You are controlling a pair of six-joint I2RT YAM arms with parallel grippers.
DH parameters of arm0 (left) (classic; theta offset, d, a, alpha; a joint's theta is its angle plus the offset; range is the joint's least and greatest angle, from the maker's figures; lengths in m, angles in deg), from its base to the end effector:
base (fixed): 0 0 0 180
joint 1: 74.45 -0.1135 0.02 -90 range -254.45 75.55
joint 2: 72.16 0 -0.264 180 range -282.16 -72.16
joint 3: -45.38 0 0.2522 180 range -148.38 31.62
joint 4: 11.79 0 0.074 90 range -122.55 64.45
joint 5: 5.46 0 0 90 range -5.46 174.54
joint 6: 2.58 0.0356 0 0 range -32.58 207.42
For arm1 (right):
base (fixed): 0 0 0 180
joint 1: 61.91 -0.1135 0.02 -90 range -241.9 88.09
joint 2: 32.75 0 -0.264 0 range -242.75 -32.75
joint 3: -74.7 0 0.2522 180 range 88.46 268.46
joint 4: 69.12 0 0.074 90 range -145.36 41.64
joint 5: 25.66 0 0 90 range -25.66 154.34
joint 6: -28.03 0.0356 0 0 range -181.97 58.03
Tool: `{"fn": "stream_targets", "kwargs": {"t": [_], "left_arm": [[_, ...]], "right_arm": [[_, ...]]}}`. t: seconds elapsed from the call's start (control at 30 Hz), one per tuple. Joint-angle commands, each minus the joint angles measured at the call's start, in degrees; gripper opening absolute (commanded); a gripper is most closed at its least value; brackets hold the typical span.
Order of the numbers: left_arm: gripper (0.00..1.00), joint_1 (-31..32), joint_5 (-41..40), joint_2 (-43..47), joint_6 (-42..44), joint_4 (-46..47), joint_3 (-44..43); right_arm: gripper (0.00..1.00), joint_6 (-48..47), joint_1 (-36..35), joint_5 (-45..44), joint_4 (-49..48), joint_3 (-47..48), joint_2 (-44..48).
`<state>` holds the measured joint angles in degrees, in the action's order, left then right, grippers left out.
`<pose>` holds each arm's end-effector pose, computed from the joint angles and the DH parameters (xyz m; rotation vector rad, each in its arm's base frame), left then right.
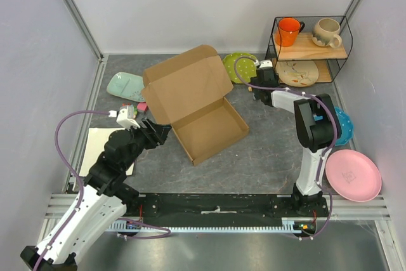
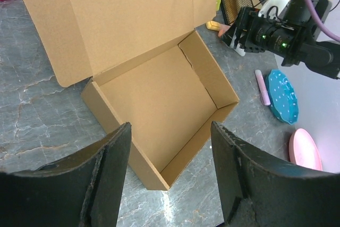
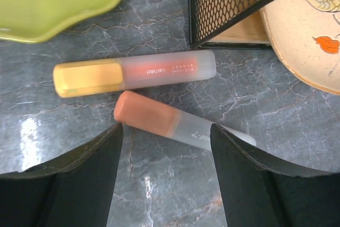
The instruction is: Fold the paper box
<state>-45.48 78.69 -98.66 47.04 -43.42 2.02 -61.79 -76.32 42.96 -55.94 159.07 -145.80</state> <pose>0.1163 -0.0602 0.2765 -0.2624 1.8764 -0.7504 0.4143 0.0931 0.1639 -0.0904 2.2560 -0.2937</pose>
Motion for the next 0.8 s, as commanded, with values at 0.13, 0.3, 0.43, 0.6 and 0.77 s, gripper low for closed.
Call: {"fn": "stream_targets", "kwargs": {"t": [0.13,0.3,0.43,0.6,0.77], "left_arm": [[0.68,-0.2,0.7,-1.0,1.5,2.6,0.6],[0.68,-0.2,0.7,-1.2,1.4,2.7,0.8],[0.68,-0.2,0.9,-1.0,1.4,2.8,0.8],[0.68,-0.2,1.5,0.3,1.4,2.7,1.0],[0.68,-0.2,2.0,2.0,1.0,1.9,1.4]], "right_arm": [[0.75,-1.6,-0.1,-1.7,3.6,8.2,-7.3],[0.73,-0.4,-0.9,-0.8,9.9,10.9,-8.4],[0.71,2.4,-1.3,-1.5,13.8,10.0,-7.8],[0.68,5.2,-1.3,1.2,15.8,6.8,-5.4],[0.64,9.2,-1.4,5.3,17.2,4.3,-3.6]]}}
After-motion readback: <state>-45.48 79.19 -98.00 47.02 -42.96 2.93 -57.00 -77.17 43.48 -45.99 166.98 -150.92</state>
